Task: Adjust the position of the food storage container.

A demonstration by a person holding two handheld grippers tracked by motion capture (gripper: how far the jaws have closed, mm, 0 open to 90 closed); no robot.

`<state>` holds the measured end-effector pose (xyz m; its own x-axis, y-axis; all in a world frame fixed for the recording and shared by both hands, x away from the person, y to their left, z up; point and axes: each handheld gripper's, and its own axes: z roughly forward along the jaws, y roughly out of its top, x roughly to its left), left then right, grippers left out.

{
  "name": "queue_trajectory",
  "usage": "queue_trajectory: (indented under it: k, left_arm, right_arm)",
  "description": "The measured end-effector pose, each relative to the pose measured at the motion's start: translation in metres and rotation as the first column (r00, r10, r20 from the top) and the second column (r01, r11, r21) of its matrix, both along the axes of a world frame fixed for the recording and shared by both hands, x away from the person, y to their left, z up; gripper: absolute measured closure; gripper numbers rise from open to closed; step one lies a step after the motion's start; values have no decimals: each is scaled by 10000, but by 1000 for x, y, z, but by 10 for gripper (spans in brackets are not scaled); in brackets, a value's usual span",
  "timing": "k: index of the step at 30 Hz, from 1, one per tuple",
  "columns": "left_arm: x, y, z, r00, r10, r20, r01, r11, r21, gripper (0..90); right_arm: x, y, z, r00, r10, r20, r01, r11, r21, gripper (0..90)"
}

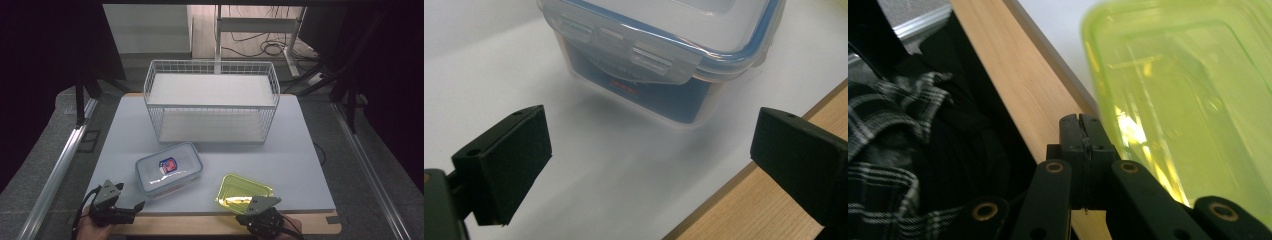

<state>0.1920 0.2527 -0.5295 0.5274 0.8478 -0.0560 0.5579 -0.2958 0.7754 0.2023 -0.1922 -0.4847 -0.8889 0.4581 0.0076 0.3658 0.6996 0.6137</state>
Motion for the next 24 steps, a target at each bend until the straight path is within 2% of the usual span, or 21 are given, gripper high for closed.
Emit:
queue_trajectory:
  k: [3, 10, 13, 16, 18, 21, 22, 24]
  left_arm:
    - [0, 0, 0, 10000, -5, 17, 5, 10000, 7, 30]
    - [0, 0, -1, 10000, -20, 14, 20, 10000, 32, 30]
    - [1, 0, -1, 10000, -10, -38, 10, 10000, 27, 30]
    - [1, 0, -1, 10000, -9, -68, 9, 10000, 37, 30]
    - [1, 0, -1, 10000, -2, -58, 3, 10000, 42, 30]
    - [1, 0, -1, 10000, 57, -67, -57, 10000, 8, 30]
    - [1, 1, -1, 9999, 81, -79, -81, 10000, 0, 30]
    - [2, 1, -2, 9999, 109, -107, -109, 9999, -16, 30]
  right_arm:
    - [5, -6, 1, 9997, -186, -128, 188, 9997, 156, 893]
    - [14, -20, 0, 9974, -706, -169, 709, 9974, 136, 894]
    - [25, -32, 0, 9912, -1320, -33, 1320, 9911, 195, 895]
    - [32, -38, 0, 9880, -1546, 71, 1544, 9879, 156, 895]
    - [36, -41, -1, 9856, -1692, -22, 1692, 9854, 198, 895]
    - [36, -42, 2, 9880, -1513, -296, 1530, 9859, 682, 894]
    - [34, -39, 8, 9905, -1328, -347, 1357, 9853, 1034, 883]
    - [34, -37, 10, 9912, -1294, -273, 1317, 9841, 1190, 870]
